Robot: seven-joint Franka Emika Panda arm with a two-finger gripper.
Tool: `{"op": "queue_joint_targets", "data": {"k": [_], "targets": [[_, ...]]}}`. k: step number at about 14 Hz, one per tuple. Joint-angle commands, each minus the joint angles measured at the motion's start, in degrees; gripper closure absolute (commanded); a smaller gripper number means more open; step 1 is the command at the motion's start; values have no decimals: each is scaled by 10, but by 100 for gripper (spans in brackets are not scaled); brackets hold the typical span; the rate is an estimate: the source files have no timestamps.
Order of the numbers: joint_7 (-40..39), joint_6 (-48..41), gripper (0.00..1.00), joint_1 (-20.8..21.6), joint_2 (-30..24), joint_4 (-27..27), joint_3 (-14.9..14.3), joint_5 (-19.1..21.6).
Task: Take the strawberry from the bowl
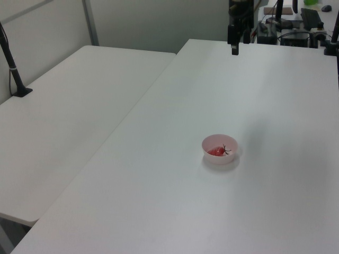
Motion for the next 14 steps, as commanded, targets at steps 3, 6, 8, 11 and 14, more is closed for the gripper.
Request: {"op": "queue_joint_targets", "data": {"k": [3, 6, 8, 11, 14], "targets": [[-95, 9, 0, 5, 4, -5, -3, 5], [-120, 23, 0, 5, 9, -4, -3, 19], [-122, 51, 0, 10, 29, -6, 3, 23], [-173, 75, 0, 28, 70, -7, 8, 23], [-227, 75, 0, 44, 91, -10, 8, 18]]}}
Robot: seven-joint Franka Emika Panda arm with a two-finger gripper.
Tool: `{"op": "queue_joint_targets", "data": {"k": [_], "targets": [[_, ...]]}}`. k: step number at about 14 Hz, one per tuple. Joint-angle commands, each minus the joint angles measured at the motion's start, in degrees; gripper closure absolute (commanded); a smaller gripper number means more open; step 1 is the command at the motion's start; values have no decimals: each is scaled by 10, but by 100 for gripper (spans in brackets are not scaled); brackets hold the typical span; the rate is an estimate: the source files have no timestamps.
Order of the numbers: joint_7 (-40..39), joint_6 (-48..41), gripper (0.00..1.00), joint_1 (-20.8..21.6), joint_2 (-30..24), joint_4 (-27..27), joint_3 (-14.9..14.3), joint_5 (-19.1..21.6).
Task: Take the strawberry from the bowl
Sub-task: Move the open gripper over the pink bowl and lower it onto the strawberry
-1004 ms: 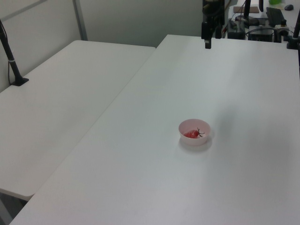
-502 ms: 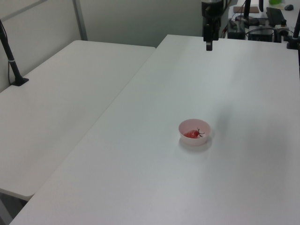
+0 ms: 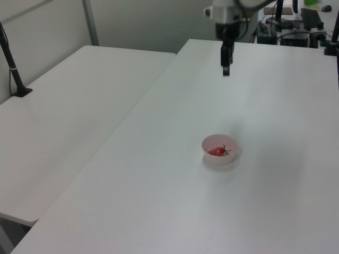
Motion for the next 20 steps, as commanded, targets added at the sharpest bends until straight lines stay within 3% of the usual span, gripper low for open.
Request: {"op": "queue_joint_targets", "data": {"k": [1, 6, 13, 20], "targets": [[-45, 10, 0, 23, 18, -6, -5, 6], [25, 12, 0, 90, 24, -15, -5, 9], [93, 72, 29, 151, 84, -30, 1, 9], [114, 95, 29, 174, 117, -33, 12, 7]]}}
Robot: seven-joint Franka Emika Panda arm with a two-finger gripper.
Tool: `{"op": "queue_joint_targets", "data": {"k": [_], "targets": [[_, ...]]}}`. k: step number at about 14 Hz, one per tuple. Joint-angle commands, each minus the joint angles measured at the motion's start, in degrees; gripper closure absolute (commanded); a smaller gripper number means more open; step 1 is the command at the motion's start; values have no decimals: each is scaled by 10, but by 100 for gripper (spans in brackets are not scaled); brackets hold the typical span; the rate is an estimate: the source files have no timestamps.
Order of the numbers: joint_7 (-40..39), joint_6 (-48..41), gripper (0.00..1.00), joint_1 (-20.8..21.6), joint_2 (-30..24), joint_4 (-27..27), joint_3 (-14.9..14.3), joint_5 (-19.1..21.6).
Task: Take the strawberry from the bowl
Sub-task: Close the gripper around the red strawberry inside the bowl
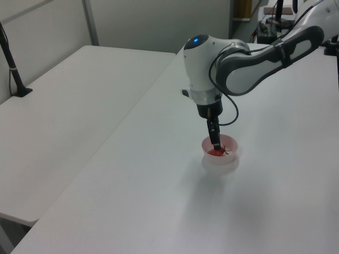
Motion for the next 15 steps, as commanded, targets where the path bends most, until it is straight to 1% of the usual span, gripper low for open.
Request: {"op": "queue_joint_targets", "data": {"k": [1, 4, 7, 10, 11, 12, 13, 15], "targets": [[17, 16, 29, 10, -1, -16, 3, 6], [14, 23, 26, 9, 0, -33, 3, 2], [11, 28, 26, 7, 1, -50, 4, -2], [11, 57, 26, 6, 7, -64, 3, -3], [11, 59, 28, 6, 8, -64, 3, -3], [11, 59, 34, 6, 8, -65, 3, -4], [8, 59, 42, 7, 8, -64, 3, -7], [2, 57, 56, 8, 6, -60, 3, -7]]}}
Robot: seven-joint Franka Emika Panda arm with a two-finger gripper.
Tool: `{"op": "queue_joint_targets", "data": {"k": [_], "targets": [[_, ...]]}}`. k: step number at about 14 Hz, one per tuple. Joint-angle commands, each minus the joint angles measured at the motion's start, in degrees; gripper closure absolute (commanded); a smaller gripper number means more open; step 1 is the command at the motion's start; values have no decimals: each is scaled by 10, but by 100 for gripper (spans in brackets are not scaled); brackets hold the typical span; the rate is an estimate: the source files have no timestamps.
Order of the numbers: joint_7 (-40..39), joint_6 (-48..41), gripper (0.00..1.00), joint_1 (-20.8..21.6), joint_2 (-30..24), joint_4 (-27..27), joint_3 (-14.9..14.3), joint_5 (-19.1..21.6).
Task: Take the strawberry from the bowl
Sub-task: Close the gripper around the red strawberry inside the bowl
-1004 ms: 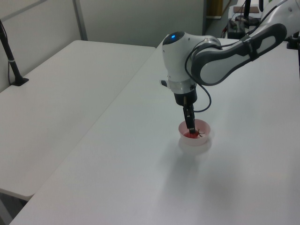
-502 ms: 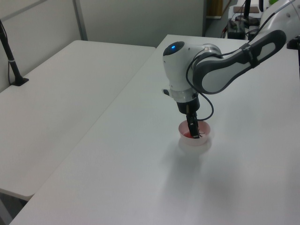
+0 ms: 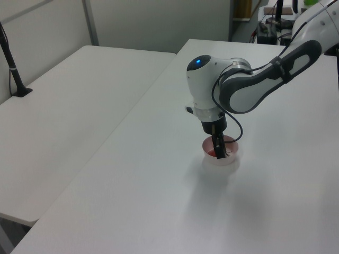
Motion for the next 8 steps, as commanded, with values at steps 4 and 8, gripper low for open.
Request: {"op": "queue_joint_targets", "data": {"k": [4, 8], "targets": [[-2, 3, 61, 2, -31, 2, -2, 1], [-2, -24, 61, -16, -56, 42, -7, 17]]}}
